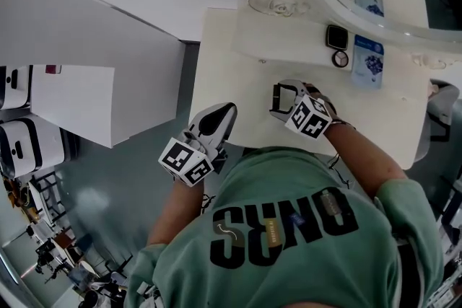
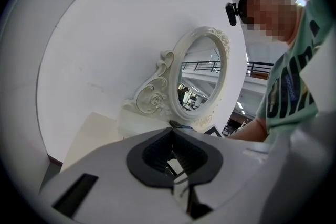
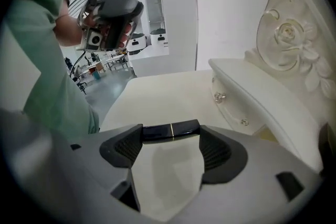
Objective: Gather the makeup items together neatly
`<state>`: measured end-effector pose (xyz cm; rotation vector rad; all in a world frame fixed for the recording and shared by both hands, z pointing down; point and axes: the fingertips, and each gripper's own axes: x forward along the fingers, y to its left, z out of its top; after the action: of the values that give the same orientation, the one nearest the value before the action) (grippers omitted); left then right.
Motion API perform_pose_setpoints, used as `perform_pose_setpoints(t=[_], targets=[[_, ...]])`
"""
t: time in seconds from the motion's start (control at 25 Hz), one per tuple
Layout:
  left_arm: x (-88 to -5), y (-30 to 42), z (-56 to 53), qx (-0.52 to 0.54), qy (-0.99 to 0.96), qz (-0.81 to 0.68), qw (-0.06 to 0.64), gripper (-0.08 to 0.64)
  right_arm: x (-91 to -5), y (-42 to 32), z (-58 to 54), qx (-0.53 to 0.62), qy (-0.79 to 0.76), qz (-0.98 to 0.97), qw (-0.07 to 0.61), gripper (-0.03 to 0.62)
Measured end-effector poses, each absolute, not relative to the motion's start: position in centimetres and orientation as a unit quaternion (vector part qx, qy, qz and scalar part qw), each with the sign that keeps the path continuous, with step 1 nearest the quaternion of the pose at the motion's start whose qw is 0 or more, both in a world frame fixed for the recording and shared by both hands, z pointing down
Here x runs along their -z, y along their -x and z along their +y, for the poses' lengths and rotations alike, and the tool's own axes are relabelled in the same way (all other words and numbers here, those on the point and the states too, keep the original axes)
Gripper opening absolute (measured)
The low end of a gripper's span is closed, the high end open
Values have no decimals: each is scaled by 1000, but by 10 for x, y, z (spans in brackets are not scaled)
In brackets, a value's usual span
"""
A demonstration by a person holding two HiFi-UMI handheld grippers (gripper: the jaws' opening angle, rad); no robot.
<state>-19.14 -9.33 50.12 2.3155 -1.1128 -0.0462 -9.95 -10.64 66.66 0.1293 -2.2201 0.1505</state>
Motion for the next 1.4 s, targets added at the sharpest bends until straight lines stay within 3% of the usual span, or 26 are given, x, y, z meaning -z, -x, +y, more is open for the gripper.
perform_pose_setpoints(t=[0.64,0.92,1.16,1.4], targets=[[-510,214,-74,15,-858,-421,293,9,-707,115,-102,-62,-78,-885,456,333],[-499,189,-81,8,-871,-403,280,9,-655,114,-109,-76,-91,-915,386,337],[-476,141,-105,3,-895,-365,255,9,-576,53,-145,-89,-175,-930,312,336],[-455,76,-127,4,-915,-325,240,9,-553,-43,-193,-98,-282,-898,323,336]])
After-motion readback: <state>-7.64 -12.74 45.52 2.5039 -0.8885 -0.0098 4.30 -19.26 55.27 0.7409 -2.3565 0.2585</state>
